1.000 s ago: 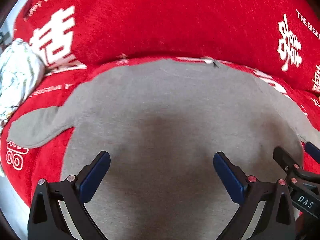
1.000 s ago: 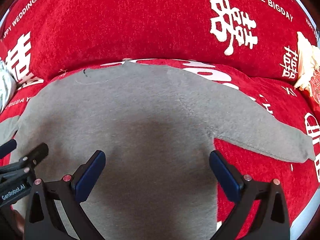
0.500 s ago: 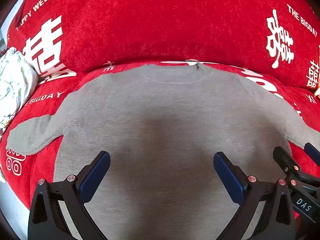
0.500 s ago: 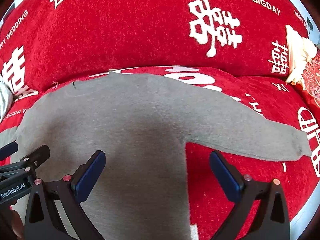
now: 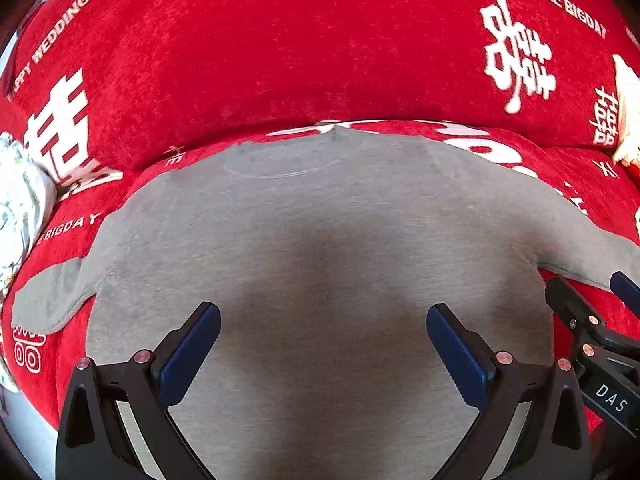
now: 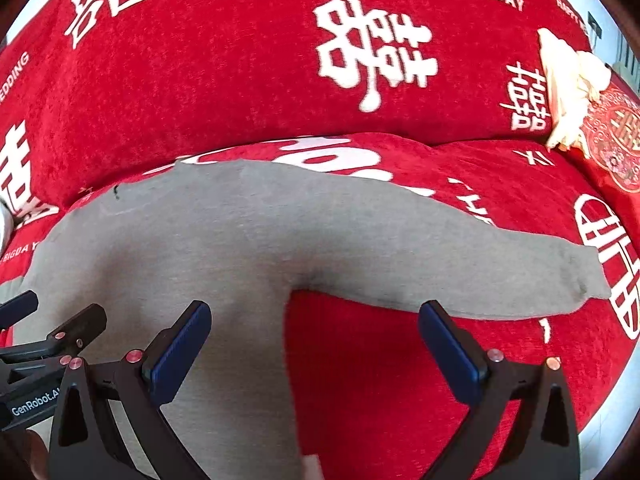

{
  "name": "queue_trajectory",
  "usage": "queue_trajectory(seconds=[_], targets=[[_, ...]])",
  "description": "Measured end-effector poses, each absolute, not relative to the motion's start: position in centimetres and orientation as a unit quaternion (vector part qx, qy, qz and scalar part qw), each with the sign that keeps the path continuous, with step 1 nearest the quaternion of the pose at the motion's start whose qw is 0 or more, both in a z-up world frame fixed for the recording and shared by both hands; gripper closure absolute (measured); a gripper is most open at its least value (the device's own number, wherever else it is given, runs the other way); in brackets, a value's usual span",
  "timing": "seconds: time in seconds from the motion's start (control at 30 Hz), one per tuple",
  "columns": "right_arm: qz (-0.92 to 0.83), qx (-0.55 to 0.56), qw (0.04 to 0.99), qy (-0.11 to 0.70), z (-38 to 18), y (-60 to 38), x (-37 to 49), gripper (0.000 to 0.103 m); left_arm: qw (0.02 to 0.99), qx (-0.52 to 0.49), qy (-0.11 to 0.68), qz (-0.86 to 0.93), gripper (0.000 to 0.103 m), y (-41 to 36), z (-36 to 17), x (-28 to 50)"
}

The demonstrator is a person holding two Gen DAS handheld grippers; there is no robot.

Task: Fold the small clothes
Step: 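Move the right tool along the grey sleeve toward its cuff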

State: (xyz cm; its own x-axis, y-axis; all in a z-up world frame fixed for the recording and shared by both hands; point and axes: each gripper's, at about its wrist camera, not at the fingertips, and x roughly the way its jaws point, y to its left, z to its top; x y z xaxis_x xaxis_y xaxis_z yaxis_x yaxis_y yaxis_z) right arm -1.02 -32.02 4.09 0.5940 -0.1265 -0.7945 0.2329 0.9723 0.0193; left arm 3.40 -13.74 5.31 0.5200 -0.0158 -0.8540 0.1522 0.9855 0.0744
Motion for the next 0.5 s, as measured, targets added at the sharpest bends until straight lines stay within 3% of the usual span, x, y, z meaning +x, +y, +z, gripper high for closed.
queue_trajectory(seconds=[0.5], targets=[[-0.142, 0.096, 0.884, 0.434, 3.7, -39.1, -2.6, 0.0, 0.865, 0.107, 0.483, -0.083, 0.0, -21.1, 5.1, 2.9]])
